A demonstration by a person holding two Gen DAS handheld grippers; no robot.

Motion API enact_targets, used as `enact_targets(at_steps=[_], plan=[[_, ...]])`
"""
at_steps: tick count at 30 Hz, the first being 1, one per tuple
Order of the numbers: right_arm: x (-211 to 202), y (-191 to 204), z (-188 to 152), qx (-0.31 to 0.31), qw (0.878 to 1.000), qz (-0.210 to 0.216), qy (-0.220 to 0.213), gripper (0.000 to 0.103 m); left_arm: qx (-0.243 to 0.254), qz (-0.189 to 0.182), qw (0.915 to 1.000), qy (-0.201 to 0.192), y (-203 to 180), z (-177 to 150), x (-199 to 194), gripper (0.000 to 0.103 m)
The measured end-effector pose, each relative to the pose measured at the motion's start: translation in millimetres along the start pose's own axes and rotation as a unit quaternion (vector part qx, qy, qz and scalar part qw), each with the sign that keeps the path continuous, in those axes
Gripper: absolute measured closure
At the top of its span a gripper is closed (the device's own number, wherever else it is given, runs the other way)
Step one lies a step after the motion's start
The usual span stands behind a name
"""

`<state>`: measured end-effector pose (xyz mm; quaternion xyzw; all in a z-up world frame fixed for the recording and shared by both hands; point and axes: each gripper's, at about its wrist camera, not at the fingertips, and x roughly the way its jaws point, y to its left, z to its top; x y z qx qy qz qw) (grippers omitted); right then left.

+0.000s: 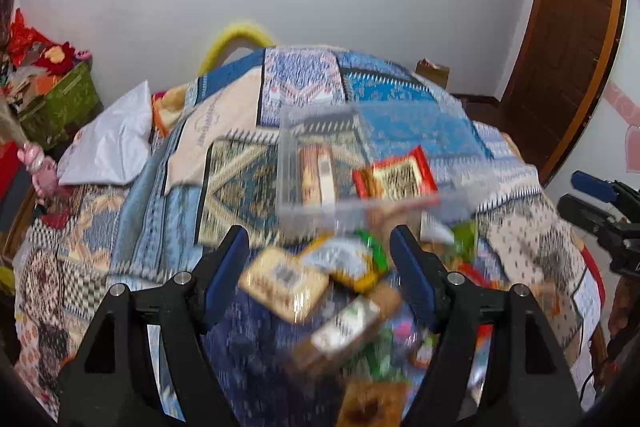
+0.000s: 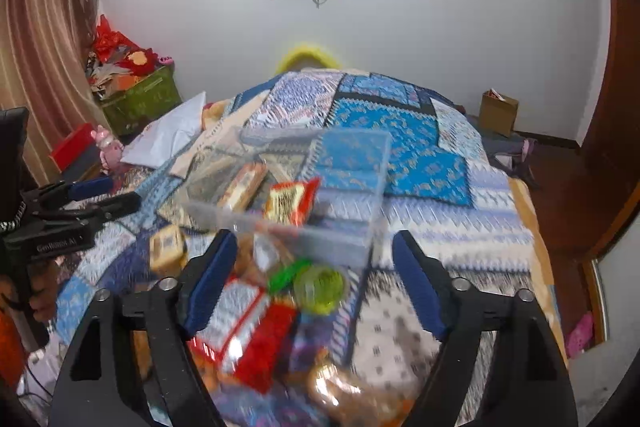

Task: Organize snacks
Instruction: 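Grasp the yellow puff bag with the left tool while the right grasps the bread pack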

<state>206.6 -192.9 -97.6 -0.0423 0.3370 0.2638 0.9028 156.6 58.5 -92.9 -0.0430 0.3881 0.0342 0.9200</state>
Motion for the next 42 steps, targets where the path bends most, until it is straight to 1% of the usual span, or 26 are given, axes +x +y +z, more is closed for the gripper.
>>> enact_targets(at_steps=[2, 5, 8, 10, 14, 16, 19, 23, 27, 28, 29, 30, 31, 33, 34, 35, 36, 37, 39, 42], plan=[[-4, -5, -11, 0.002, 1.000, -0.006, 0.009, 0.023, 0.007, 0.000, 0.9999, 0.009, 0, -13, 0, 0.030], [-2, -16, -31, 0.009, 0.999, -0.022, 0.031, 0.022, 0.009, 0.019, 0.9995, 0.025, 2, -36, 1, 0.030], [3, -27, -54, 0.017, 0.998, -0.028, 0.059, 0.022, -0.006, 0.008, 0.9989, 0.046, 4, -58, 3, 0.030], [6, -32, -67, 0.020, 0.997, -0.023, 0.076, 0.022, -0.010, 0.004, 0.9983, 0.057, 3, -69, 2, 0.030], [13, -29, -88, 0.002, 0.995, -0.012, 0.101, 0.022, -0.014, -0.004, 0.9981, 0.059, -4, -86, -6, 0.030], [13, -24, -93, -0.013, 0.994, -0.014, 0.105, 0.022, -0.013, -0.012, 0.9978, 0.064, -9, -92, -9, 0.030], [17, -20, -93, -0.029, 0.993, -0.013, 0.110, 0.022, -0.010, -0.018, 0.9970, 0.075, -16, -101, -8, 0.030], [24, -22, -91, -0.032, 0.993, -0.005, 0.114, 0.022, -0.006, -0.023, 0.9955, 0.091, -24, -110, -2, 0.030], [35, -21, -94, -0.040, 0.989, 0.008, 0.141, 0.023, -0.004, -0.025, 0.9946, 0.101, -28, -117, 6, 0.030], [37, -20, -96, -0.042, 0.988, 0.012, 0.147, 0.026, -0.001, -0.027, 0.9945, 0.101, -29, -117, 7, 0.030], [39, -19, -98, -0.044, 0.987, 0.018, 0.155, 0.037, 0.001, -0.026, 0.9947, 0.100, -30, -118, 7, 0.031], [42, -18, -101, -0.046, 0.985, 0.024, 0.164, 0.042, 0.002, -0.025, 0.9950, 0.097, -30, -119, 8, 0.035], [43, -17, -103, -0.046, 0.985, 0.024, 0.167, 0.051, 0.003, -0.024, 0.9951, 0.096, -31, -119, 9, 0.038], [41, -18, -104, -0.042, 0.986, 0.022, 0.160, 0.055, 0.002, -0.030, 0.9944, 0.101, -31, -120, 11, 0.047], [40, -19, -104, -0.037, 0.986, 0.024, 0.158, 0.061, 0.000, -0.034, 0.9940, 0.104, -31, -121, 12, 0.050], [38, -20, -104, -0.030, 0.987, 0.027, 0.155, 0.064, -0.001, -0.036, 0.9937, 0.106, -31, -122, 13, 0.053], [36, -21, -104, -0.023, 0.988, 0.032, 0.150, 0.066, -0.001, -0.036, 0.9937, 0.106, -31, -123, 13, 0.053], [35, -21, -104, -0.019, 0.988, 0.034, 0.147, 0.070, 0.001, -0.036, 0.9940, 0.103, -31, -124, 12, 0.053], [31, -22, -104, -0.011, 0.989, 0.032, 0.140, 0.070, 0.003, -0.035, 0.9944, 0.099, -31, -124, 10, 0.056], [23, -23, -100, -0.005, 0.992, 0.027, 0.122, 0.070, 0.006, -0.035, 0.9954, 0.089, -31, -120, 4, 0.056]])
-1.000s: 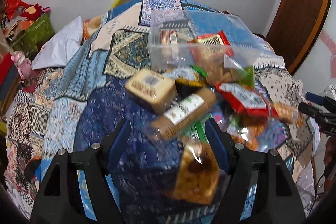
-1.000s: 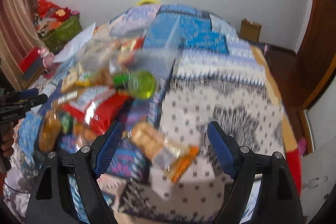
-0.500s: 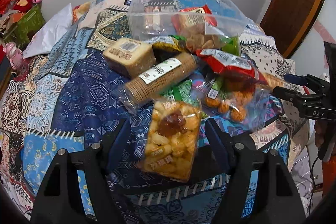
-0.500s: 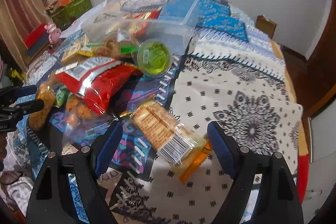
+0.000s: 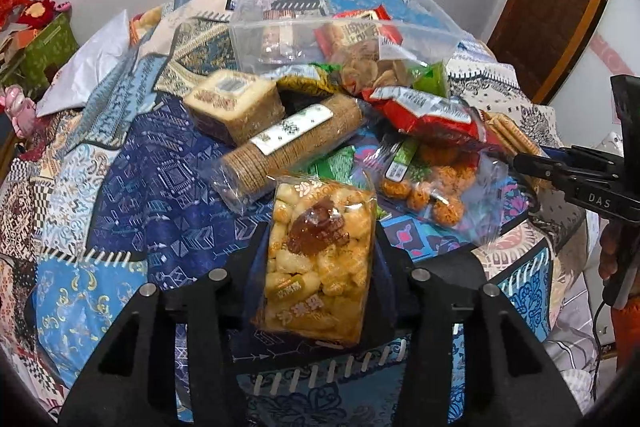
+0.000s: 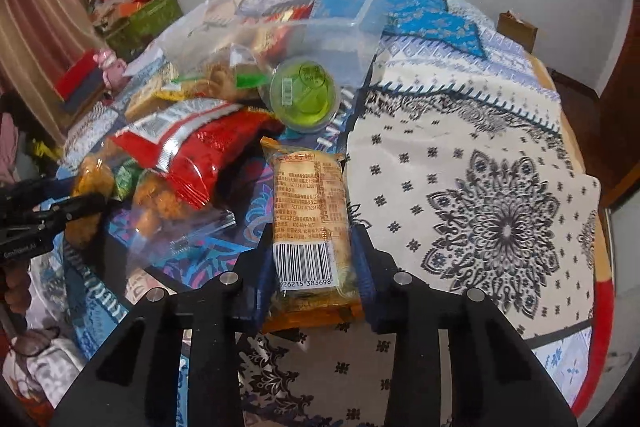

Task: Organize snacks
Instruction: 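Grasp the yellow puff bag with the left tool while the right grasps the bread pack, then lower the puff bag into the box while the right tool releases the bread pack inside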

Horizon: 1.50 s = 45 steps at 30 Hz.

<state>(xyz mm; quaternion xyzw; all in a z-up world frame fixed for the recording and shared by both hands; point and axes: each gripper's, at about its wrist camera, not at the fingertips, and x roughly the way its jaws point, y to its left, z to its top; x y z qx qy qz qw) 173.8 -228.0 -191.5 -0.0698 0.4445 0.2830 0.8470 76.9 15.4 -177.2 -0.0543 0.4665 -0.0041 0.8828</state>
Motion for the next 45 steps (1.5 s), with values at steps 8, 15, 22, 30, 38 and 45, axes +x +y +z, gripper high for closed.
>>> enact_targets(at_steps=[8, 15, 22, 30, 38, 45], plan=[[-31, -1, 24, 0.012, 0.998, -0.003, -0.056, 0.070, 0.000, 0.003, 0.9987, -0.050, 1, 24, -26, 0.056], [-49, 6, 55, 0.014, 0.994, -0.001, -0.107, 0.070, -0.015, -0.007, 0.9957, -0.091, 11, 68, -37, 0.057], [-46, 11, 90, 0.017, 0.990, -0.008, -0.141, 0.070, -0.019, -0.012, 0.9927, -0.119, 12, 115, -32, 0.057], [-25, 8, 122, 0.029, 0.987, -0.007, -0.156, 0.070, -0.015, -0.010, 0.9917, -0.127, 11, 161, -2, 0.057], [10, 5, 144, 0.037, 0.989, -0.007, -0.145, 0.070, -0.019, -0.014, 0.9936, -0.110, 15, 194, 36, 0.057], [46, 5, 156, 0.033, 0.993, -0.008, -0.116, 0.070, -0.017, -0.006, 0.9967, -0.080, 16, 205, 79, 0.057]])
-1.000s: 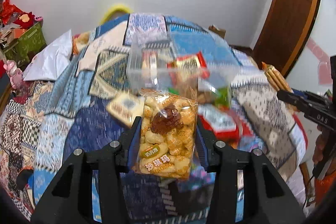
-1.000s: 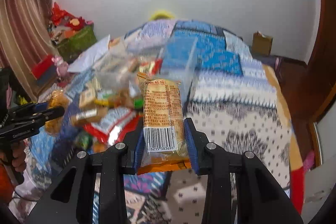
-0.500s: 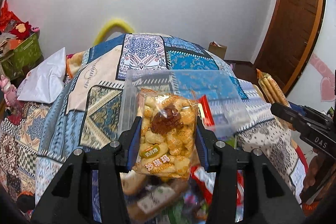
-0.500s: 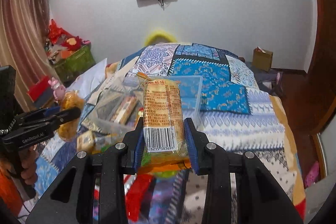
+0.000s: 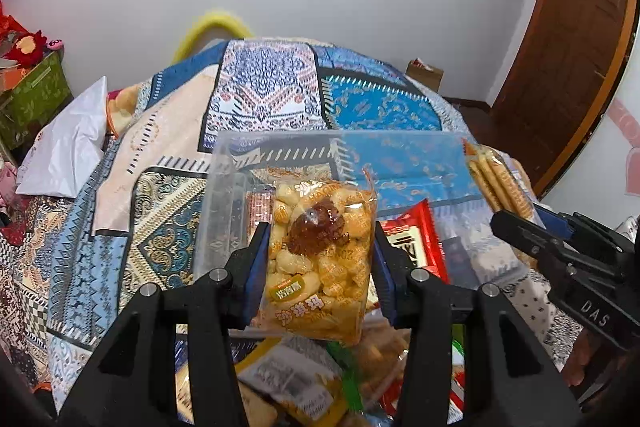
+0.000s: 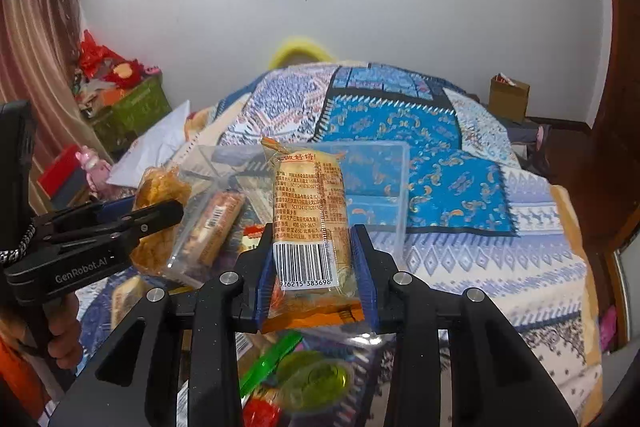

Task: Organize snacks
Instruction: 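Lower the puff bag into the box while the right tool releases the bread pack inside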

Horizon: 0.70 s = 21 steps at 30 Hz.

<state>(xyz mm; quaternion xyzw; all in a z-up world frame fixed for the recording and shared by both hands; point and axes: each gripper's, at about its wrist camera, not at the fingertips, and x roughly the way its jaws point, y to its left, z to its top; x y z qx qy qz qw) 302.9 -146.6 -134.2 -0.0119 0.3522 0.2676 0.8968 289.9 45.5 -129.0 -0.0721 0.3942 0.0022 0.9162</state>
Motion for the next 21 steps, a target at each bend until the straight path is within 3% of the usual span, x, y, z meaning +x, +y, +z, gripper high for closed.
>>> enact_targets(at_steps=[10, 21], plan=[[31, 1, -9, -0.018, 0.999, -0.012, 0.038, 0.070, 0.005, 0.005, 0.9993, 0.036, -3, -6, 42, 0.058], [37, 8, -8, -0.036, 0.997, -0.028, 0.055, 0.069, 0.026, 0.016, 0.9987, 0.040, -14, -10, 44, 0.056]])
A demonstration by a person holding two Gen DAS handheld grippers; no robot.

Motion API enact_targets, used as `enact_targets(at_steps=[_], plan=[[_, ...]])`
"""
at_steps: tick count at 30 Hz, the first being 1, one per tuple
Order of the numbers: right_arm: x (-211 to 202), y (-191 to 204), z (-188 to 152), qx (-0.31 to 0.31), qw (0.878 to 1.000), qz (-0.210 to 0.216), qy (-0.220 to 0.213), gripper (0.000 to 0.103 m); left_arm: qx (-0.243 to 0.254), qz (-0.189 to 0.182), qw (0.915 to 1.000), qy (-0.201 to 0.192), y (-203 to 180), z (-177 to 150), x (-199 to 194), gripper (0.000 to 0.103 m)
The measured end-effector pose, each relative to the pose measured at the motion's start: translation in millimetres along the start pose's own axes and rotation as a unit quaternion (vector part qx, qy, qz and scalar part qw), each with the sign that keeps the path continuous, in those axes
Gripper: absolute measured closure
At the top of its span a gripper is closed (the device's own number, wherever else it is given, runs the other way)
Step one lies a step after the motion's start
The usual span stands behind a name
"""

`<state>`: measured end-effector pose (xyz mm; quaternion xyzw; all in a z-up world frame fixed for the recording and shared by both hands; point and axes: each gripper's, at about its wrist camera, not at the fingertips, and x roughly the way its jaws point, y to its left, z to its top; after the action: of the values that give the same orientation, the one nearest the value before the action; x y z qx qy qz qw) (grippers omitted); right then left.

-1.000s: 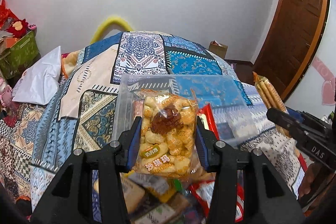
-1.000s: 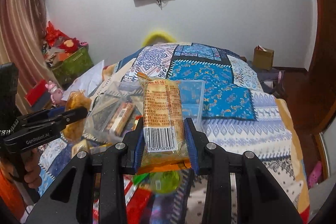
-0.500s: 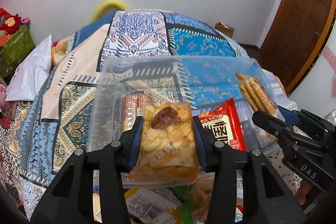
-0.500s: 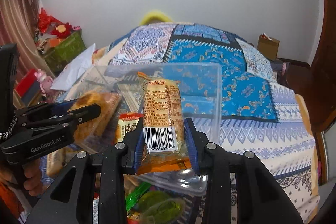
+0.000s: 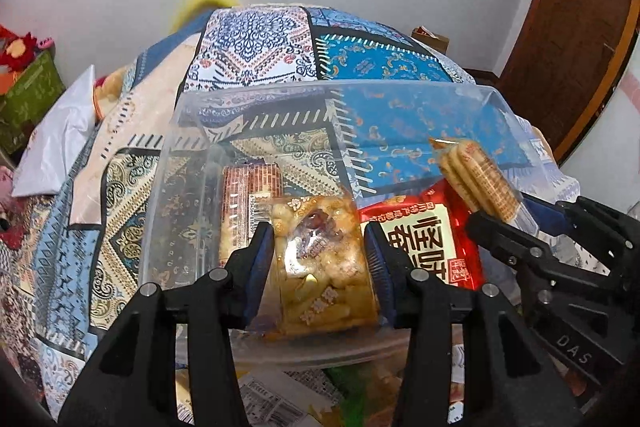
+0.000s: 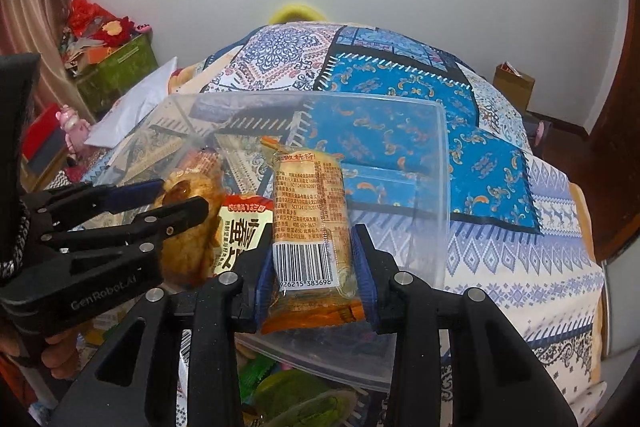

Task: Organize snacks
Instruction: 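Lower the puff bag into the box while the right tool releases the bread pack inside, then grasp the cream cake pack with the left tool while the right grasps the jelly cup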

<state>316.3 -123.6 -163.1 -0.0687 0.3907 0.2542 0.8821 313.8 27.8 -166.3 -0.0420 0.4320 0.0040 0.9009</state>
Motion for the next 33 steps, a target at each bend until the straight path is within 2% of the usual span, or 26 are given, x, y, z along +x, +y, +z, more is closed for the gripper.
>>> enact_targets(at_steps=[3, 4, 5, 8, 12, 17, 25, 33], plan=[[-4, -2, 0, 0.007, 1.000, 0.006, 0.003, 0.065, 0.000, -0.008, 0.9999, -0.009, 0, 0, -12, 0.056], [-5, -2, 0, 0.010, 1.000, 0.007, 0.001, 0.058, 0.000, -0.009, 0.9999, -0.012, 1, 0, -17, 0.056], [-10, -3, -1, 0.014, 1.000, 0.007, -0.003, 0.051, 0.000, -0.010, 0.9998, -0.016, 1, 0, -22, 0.053], [-22, -4, 0, 0.020, 1.000, 0.006, -0.014, 0.042, 0.000, -0.014, 0.9993, -0.034, 3, 0, -43, 0.042], [-41, -2, 1, 0.022, 0.999, 0.005, -0.028, 0.039, 0.005, -0.010, 0.9985, -0.053, 8, -2, -73, 0.036], [-67, -1, -3, 0.024, 0.998, 0.002, -0.050, 0.030, 0.006, 0.002, 0.9976, -0.069, 22, -13, -104, 0.028], [-81, -1, -23, 0.023, 0.999, -0.007, -0.048, 0.029, -0.007, 0.025, 0.9987, -0.045, 55, -47, -115, 0.026], [-71, 2, -51, 0.026, 1.000, -0.003, -0.013, 0.028, -0.044, 0.021, 0.9988, 0.011, 77, -84, -88, 0.026]])
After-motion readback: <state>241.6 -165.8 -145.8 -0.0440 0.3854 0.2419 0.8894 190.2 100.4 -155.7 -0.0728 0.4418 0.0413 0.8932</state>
